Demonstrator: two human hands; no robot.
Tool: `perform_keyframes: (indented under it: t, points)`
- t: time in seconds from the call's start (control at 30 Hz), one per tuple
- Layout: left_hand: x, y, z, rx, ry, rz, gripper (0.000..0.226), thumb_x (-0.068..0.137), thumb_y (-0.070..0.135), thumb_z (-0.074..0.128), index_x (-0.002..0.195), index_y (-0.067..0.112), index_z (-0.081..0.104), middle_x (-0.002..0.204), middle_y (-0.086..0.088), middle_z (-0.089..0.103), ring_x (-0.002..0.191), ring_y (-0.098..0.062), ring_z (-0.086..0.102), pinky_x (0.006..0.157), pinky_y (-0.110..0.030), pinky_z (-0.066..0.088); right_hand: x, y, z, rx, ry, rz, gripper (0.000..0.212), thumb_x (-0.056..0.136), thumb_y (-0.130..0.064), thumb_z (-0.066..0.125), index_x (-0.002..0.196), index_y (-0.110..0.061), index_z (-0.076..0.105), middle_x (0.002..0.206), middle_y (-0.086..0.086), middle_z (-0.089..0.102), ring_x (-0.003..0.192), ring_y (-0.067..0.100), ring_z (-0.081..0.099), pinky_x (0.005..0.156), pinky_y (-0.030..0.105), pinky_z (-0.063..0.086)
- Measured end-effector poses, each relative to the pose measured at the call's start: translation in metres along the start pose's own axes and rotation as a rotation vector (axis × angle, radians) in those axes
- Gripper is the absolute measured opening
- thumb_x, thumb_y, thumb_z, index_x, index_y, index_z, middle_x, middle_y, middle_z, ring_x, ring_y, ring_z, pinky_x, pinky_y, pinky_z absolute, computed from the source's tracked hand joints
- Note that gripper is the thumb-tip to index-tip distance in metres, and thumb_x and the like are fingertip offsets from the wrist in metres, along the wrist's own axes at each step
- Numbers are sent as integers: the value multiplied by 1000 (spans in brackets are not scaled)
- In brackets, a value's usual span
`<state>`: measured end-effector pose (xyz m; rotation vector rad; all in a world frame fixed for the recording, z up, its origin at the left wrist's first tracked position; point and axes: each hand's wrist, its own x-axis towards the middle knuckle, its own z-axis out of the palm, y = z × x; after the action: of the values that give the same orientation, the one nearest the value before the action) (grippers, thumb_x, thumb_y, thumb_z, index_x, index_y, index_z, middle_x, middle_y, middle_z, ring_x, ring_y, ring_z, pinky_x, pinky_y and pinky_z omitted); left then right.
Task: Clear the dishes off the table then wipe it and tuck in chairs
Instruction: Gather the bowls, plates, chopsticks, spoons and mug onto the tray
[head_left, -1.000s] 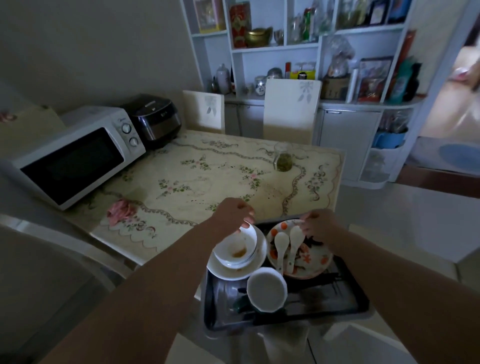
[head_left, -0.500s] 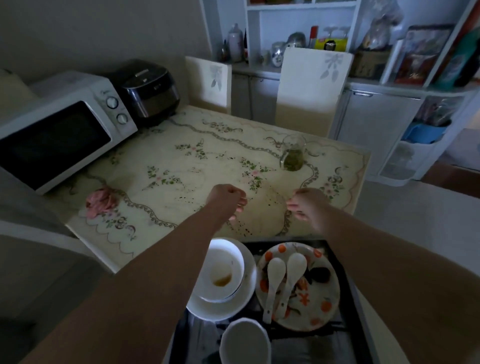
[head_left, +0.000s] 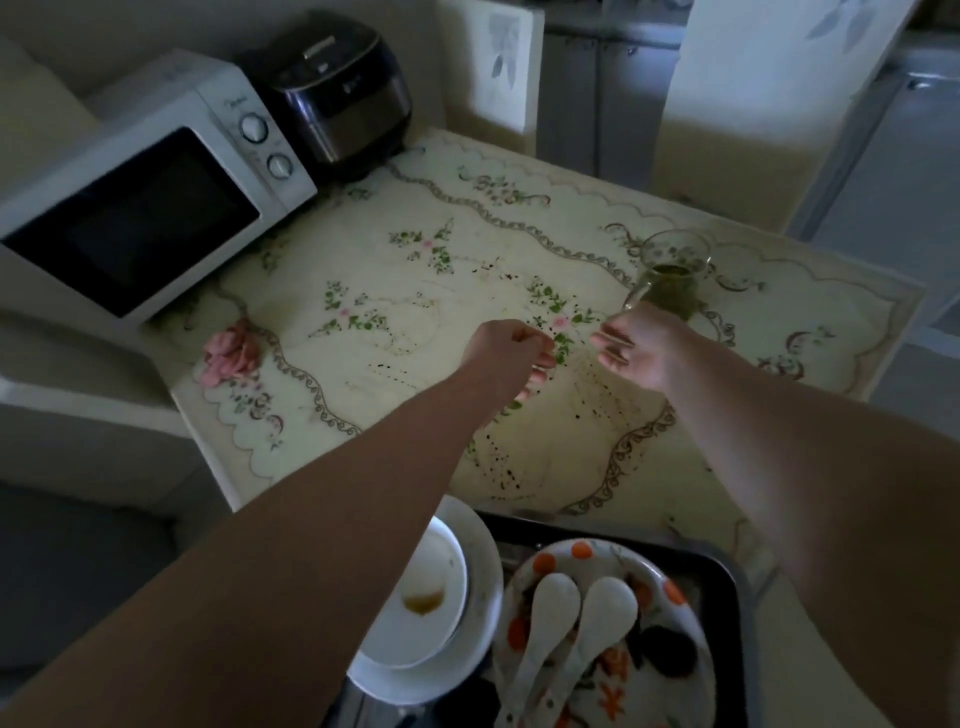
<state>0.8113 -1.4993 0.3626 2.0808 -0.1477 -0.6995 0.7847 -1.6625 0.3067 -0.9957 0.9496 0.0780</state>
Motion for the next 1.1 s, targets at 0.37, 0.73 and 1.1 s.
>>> perform_keyframes:
  t: [0.37,0.73,1.1]
  points:
    - [-14,-7,-5,-57,38,-65,21,97,11,50,84,13,66,86,-6,71,70,-18,61,58,-25,49,-22,31,-7,-78,202,-33,47,101,-43,29,130,-8,44,122,15,59,111,24,60,90,34,51]
    - [-122,-16,-25,62,-47,200,19,97,14,50,93,13,68,93,-3,71,74,-15,63,67,-30,52,-171,99,-6,-188,142,-145,52,101,-46,28,134,-9,43,116,16,63,94,23,63,78,32,49]
    - [-240,-91,-70,319,-159,361,10,86,11,55,77,13,59,80,-13,58,72,-22,53,64,-32,44,-332,223,15,-214,276,-236,48,98,-47,38,121,-6,52,89,17,70,69,25,67,60,26,51]
